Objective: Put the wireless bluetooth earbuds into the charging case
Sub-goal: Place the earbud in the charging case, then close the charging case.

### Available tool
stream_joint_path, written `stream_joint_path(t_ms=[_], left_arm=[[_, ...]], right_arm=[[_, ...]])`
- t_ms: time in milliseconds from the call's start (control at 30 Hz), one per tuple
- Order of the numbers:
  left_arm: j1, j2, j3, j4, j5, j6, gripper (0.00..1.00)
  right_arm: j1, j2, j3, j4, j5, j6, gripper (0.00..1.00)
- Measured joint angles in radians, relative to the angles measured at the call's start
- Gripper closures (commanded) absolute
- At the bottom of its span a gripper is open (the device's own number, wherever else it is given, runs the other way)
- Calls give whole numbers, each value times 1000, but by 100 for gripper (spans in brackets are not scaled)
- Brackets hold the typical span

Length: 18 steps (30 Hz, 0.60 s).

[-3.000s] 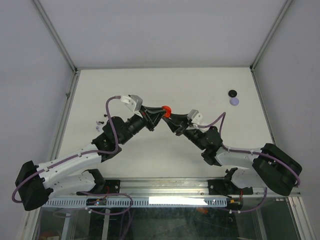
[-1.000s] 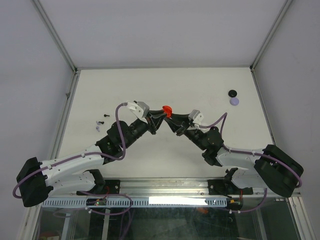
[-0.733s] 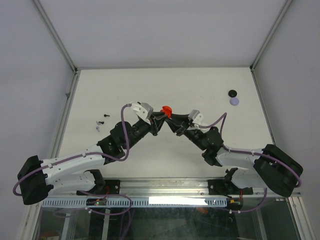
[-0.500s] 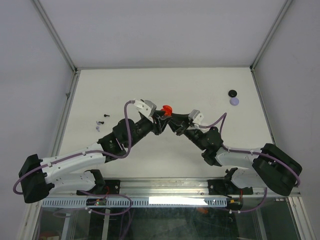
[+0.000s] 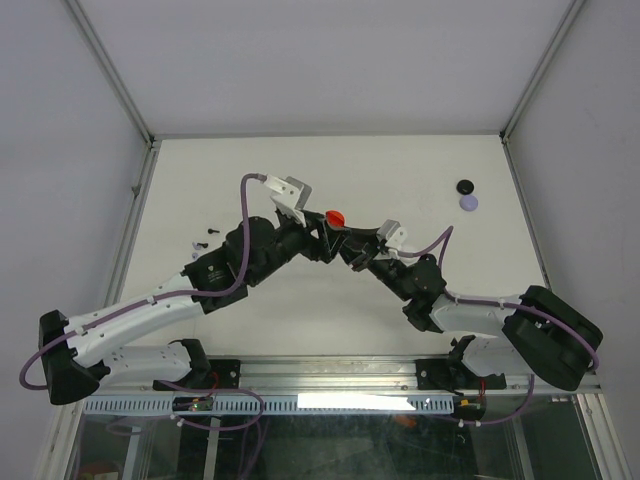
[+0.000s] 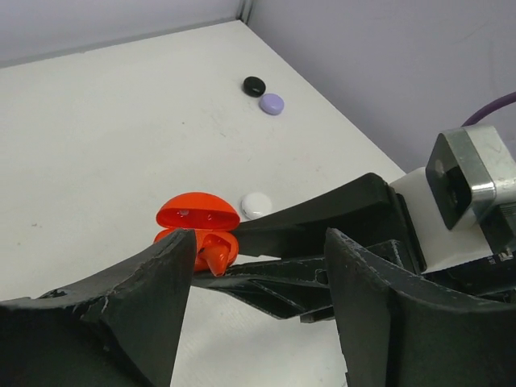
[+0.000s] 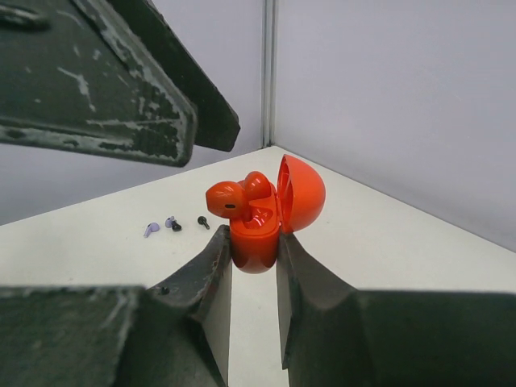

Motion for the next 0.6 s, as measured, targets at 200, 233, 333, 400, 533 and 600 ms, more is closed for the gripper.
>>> stream_joint_path(t_ms=[200, 233, 333, 400, 533, 600], left_arm=[[2, -1, 41, -132, -74, -36, 40], [2, -2, 44, -151, -94, -40, 40], [18, -8, 47, -201, -126, -55, 39], [35, -13, 47, -228, -141, -60, 39], [70, -17, 49, -267, -149, -69, 39], [82, -17, 49, -277, -148, -74, 38]], right_arm=[[0, 0, 0, 0, 0, 0, 100], [0, 0, -1, 0, 0, 0, 100], [0, 0, -2, 0, 2, 0, 100], [0, 0, -2, 0, 3, 0, 100], [0, 0, -2, 0, 4, 0, 100], [0, 0, -2, 0, 4, 0, 100]])
